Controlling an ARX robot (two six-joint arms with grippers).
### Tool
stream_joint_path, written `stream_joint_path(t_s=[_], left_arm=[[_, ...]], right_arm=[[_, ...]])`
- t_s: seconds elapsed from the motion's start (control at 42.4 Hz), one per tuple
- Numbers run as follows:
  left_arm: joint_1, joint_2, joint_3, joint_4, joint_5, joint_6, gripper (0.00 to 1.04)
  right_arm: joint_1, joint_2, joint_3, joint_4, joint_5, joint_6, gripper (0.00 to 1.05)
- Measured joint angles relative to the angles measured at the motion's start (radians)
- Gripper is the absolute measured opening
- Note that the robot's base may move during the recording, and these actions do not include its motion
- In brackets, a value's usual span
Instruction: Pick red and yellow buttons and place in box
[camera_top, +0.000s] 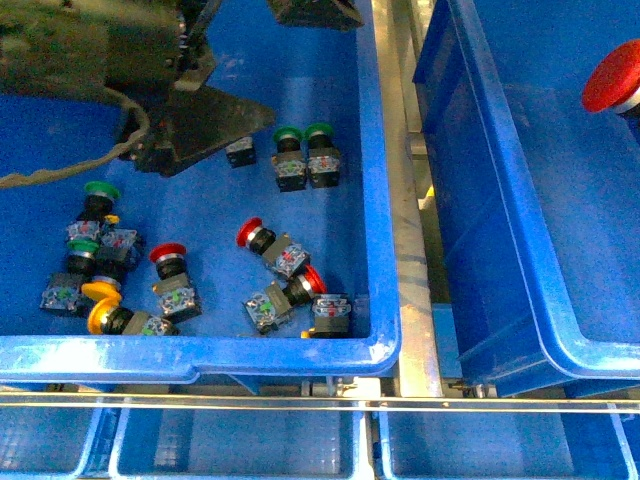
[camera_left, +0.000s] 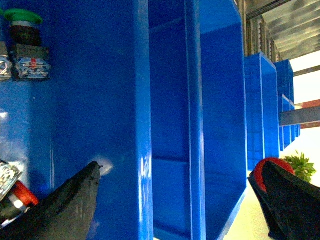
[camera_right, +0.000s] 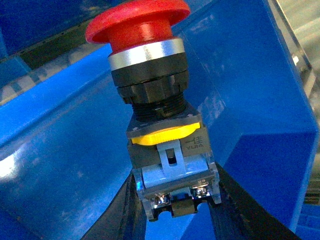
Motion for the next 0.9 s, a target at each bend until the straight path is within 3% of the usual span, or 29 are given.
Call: stream_joint_path(t_s=[0.212,0.542,0.896], left_arm=[[0.063,-0.136,-0.15,-0.007,0.014,0.107,0.97],[0.158,-0.183,-0.229,-0.01,-0.011,0.195,0.97],[0.172,-0.37,-0.372,0.018,-0.072,0.33,0.97]], right_arm=[[-0.043,-0.005,0.0,0.029,0.003,0.001,0.26],[-0.084,-0.015,0.0,0.043,0.0,0.001,0.26],[-0.11,-0.003,0.0,0.14,0.019,0.029,0.26]])
